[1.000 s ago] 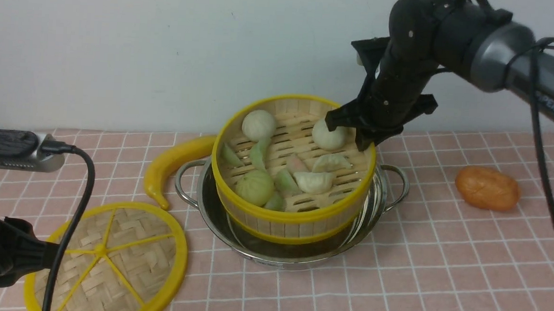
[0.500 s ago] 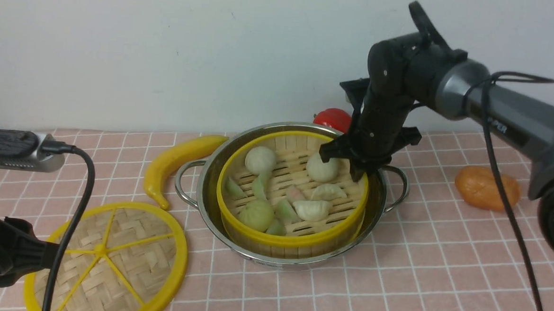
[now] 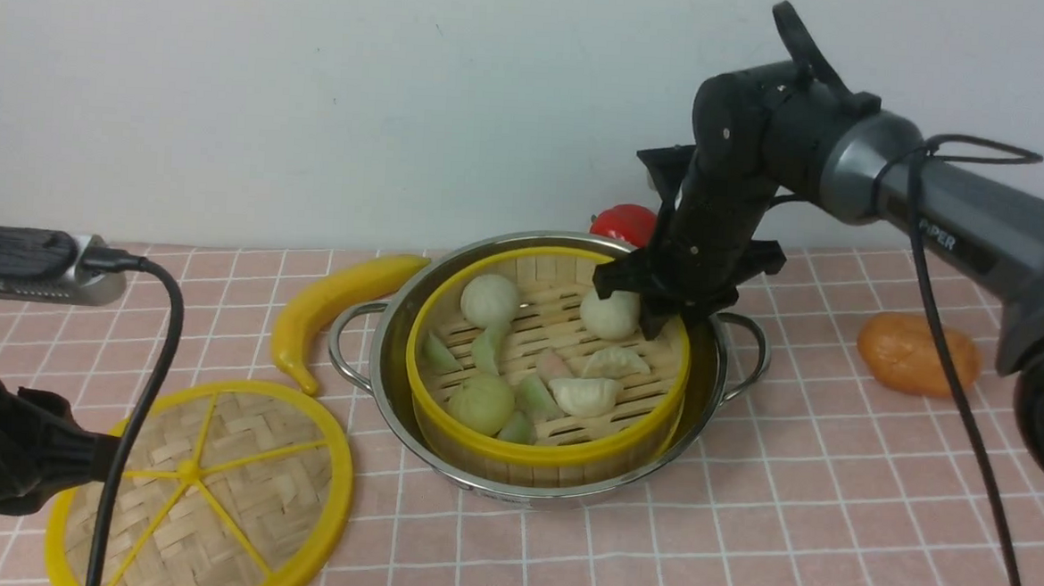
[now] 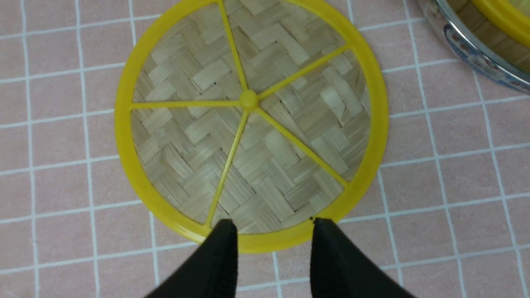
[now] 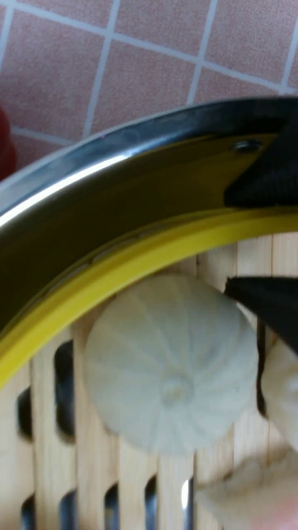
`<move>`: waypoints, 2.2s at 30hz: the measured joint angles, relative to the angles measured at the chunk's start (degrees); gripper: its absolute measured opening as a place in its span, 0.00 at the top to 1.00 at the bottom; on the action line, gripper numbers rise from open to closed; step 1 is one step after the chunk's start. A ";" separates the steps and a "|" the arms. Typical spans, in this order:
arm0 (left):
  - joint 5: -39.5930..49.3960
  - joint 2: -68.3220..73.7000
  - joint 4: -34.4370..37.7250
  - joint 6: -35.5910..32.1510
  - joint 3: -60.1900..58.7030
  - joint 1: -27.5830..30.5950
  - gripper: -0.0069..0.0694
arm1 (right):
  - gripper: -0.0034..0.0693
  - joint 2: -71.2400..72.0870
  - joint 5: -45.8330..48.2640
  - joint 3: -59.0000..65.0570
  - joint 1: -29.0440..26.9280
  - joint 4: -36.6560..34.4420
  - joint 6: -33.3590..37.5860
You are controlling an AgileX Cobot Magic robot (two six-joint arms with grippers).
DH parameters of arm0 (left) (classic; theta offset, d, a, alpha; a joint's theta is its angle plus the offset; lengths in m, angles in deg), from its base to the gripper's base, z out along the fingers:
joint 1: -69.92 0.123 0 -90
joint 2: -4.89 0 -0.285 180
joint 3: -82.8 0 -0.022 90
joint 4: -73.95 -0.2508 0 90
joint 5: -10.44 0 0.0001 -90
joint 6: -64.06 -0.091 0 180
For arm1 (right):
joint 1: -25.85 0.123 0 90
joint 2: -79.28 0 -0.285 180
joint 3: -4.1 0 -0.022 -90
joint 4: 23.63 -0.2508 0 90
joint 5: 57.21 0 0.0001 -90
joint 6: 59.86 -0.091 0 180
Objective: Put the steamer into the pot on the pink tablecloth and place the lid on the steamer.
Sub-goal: 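Place the bamboo steamer basket of food into the steel pot with the right gripper, then grasp the bamboo steamer lid lying on the table by its centre knob, then place the yellow bamboo steamer lid onto the steamer in the pot with the left gripper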
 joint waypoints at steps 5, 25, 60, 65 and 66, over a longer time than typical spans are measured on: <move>-3.17 6.97 0.00 0.06 0.00 0.00 0.59 | 0.37 3.74 -0.12 0.00 0.00 0.00 0.18; -21.96 37.22 1.30 0.11 4.79 0.00 0.59 | 0.28 46.67 -0.42 -0.01 0.00 -10.66 5.57; 10.91 34.91 -6.90 1.20 44.97 -19.41 0.75 | 0.28 91.30 -0.06 47.82 0.00 -0.32 0.31; 9.74 45.54 -6.18 1.07 52.77 -29.60 0.75 | 0.28 95.60 0.13 54.39 0.00 -0.49 -2.60; 9.81 48.49 -6.18 1.07 55.01 -30.96 0.75 | 0.28 95.99 0.19 54.76 0.00 -0.69 -2.91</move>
